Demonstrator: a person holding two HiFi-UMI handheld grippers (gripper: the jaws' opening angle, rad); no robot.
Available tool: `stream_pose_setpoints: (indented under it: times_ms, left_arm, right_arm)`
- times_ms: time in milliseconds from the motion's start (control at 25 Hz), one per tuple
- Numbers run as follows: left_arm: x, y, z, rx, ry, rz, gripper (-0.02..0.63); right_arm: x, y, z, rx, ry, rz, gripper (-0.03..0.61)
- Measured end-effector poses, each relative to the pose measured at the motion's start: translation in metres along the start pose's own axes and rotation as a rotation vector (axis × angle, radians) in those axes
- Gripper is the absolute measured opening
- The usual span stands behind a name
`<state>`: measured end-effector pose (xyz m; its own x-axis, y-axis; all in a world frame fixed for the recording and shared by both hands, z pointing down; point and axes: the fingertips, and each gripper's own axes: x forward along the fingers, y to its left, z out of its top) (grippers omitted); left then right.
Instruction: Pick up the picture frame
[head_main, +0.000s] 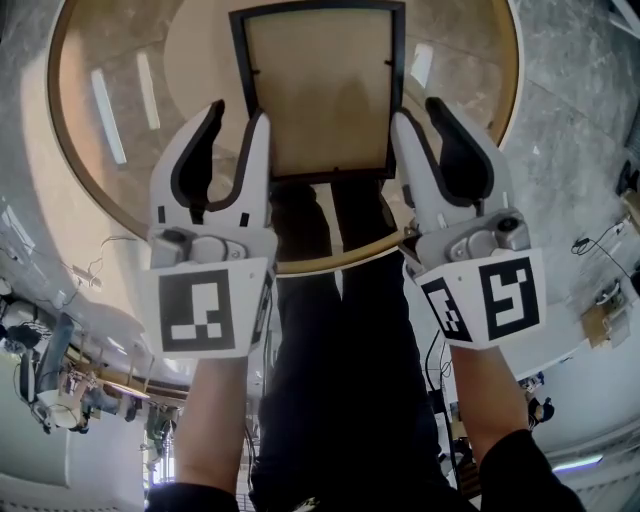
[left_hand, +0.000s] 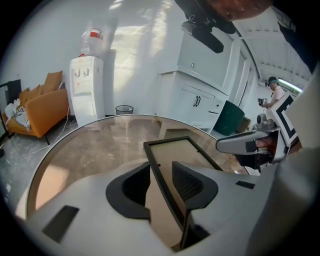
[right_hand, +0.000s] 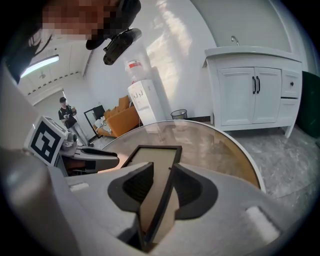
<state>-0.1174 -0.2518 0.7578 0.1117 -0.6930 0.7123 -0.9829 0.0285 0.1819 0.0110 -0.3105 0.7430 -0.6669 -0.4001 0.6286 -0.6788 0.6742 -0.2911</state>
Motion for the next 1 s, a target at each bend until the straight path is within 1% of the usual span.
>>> stream_pose_setpoints:
  times_ms: [240, 320, 400, 520, 640, 720, 840, 920, 960, 1000]
  left_arm:
    - [0.022, 0.002, 0.001, 0.004, 0.005, -0.005, 0.146]
    - [0.029, 0.003, 0.001, 0.006, 0.02, -0.011, 0.146]
    - [0.038, 0.008, 0.003, 0.005, 0.024, -0.013, 0.146]
    - [0.048, 0.019, 0.013, 0.01, -0.015, -0.018, 0.146]
    - [0.059, 0.024, 0.018, -0.011, -0.013, -0.031, 0.147]
    - [0.066, 0.025, 0.02, 0.007, 0.001, -0.042, 0.147]
    - [0.07, 0.023, 0.022, 0.037, 0.024, -0.056, 0.14]
    - [0.071, 0.022, 0.021, 0.037, 0.039, -0.066, 0.135]
    - [0.071, 0.021, 0.022, 0.032, 0.043, -0.072, 0.132]
    - [0.07, 0.021, 0.022, 0.018, 0.048, -0.074, 0.128]
  right_arm:
    - [0.016, -0.013, -0.005, 0.035, 0.038, -0.008, 0.118]
    - [0.023, -0.018, -0.002, 0.053, 0.042, -0.008, 0.118]
    - [0.031, -0.022, 0.005, 0.045, 0.042, -0.005, 0.118]
    - [0.045, -0.029, 0.012, 0.041, 0.059, -0.008, 0.118]
    - [0.062, -0.038, 0.009, 0.093, 0.105, -0.006, 0.118]
    - [0.07, -0.043, 0.007, 0.11, 0.127, -0.006, 0.118]
    - [0.078, -0.043, 0.009, 0.069, 0.141, -0.007, 0.117]
    - [0.079, -0.042, 0.01, 0.049, 0.149, -0.016, 0.11]
    - [0.079, -0.041, 0.01, 0.052, 0.151, -0.019, 0.109]
    - [0.078, -0.04, 0.01, 0.061, 0.151, -0.019, 0.094]
